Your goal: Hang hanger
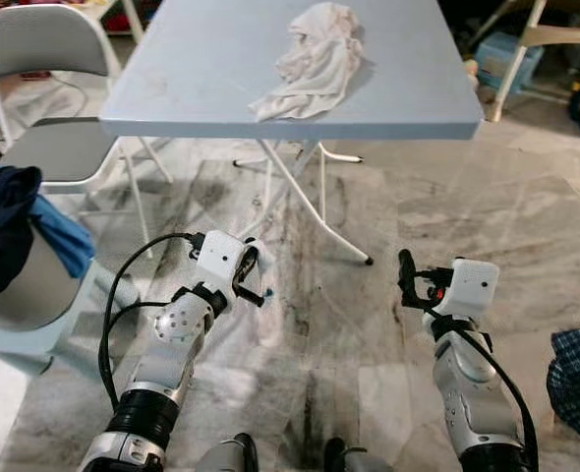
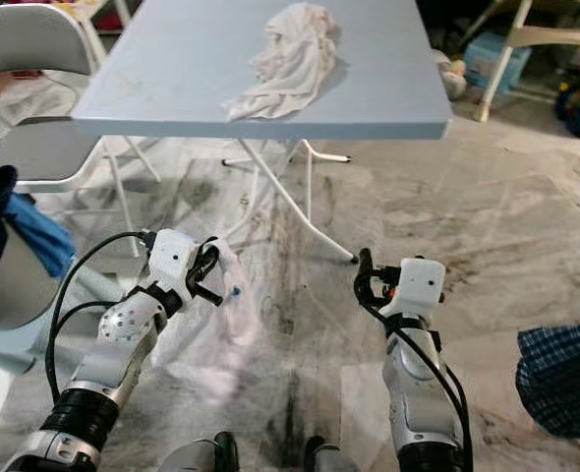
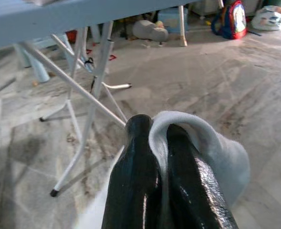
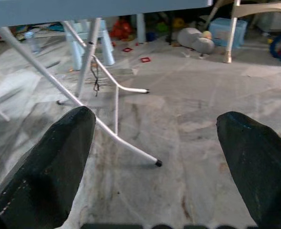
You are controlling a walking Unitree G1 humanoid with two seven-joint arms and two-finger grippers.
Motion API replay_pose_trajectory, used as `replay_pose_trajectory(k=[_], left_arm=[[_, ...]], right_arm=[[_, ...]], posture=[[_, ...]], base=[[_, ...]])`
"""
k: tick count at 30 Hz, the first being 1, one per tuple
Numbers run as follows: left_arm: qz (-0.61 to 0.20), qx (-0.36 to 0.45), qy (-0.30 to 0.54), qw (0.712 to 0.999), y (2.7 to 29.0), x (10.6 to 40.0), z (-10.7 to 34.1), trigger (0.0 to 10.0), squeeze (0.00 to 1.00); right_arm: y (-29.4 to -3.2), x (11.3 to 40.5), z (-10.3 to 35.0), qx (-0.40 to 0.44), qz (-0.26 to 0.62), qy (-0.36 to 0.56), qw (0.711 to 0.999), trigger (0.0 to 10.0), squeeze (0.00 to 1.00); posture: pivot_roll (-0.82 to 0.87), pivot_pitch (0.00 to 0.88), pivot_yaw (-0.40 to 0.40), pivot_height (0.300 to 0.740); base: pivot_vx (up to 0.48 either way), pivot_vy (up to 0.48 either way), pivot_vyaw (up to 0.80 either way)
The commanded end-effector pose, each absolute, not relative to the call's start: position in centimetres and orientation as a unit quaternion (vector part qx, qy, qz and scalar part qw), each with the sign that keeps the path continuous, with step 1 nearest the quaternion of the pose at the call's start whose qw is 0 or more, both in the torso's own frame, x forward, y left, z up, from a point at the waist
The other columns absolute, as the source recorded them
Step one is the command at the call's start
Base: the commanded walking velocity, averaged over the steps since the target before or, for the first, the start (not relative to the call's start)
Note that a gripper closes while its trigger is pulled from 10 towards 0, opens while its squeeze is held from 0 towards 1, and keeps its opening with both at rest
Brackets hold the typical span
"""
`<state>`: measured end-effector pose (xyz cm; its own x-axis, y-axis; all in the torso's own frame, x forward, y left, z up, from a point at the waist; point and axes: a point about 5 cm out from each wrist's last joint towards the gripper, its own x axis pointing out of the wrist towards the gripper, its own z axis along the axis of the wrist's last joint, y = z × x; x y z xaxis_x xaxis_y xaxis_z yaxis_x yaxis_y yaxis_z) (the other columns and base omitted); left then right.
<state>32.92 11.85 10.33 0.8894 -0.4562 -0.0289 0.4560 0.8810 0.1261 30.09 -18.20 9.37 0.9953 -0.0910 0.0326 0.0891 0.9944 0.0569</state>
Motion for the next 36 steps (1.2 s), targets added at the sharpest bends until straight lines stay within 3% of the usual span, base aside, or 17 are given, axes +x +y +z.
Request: replay_pose_trajectory(k=[1, 15, 36], left_arm=[[-0.237, 0.059, 0.006, 0.970, 11.8, 32.7, 9.9, 10.0, 0.00], [-0.238, 0.056, 0.021, 0.969, 12.0, 32.6, 9.2, 10.0, 0.00], [-0.267, 0.061, 0.038, 0.961, 10.8, 32.5, 8.2, 10.0, 0.00]], right_arm=[[-18.2, 30.1, 9.6, 0.025, -0.040, -0.019, 0.999, 10.0, 0.00], [-17.4, 29.7, 9.0, 0.031, -0.036, -0.011, 0.999, 10.0, 0.00], [-17.5, 29.4, 8.7, 0.037, -0.049, -0.010, 0.998, 10.0, 0.00]], posture=[[0.06, 0.214, 0.031, 0.740], [0.06, 0.190, 0.047, 0.740], [0.03, 0.112, 0.065, 0.740]], base=[[0.000, 0.000, -0.80], [0.000, 0.183, -0.80], [0.000, 0.480, -0.80]])
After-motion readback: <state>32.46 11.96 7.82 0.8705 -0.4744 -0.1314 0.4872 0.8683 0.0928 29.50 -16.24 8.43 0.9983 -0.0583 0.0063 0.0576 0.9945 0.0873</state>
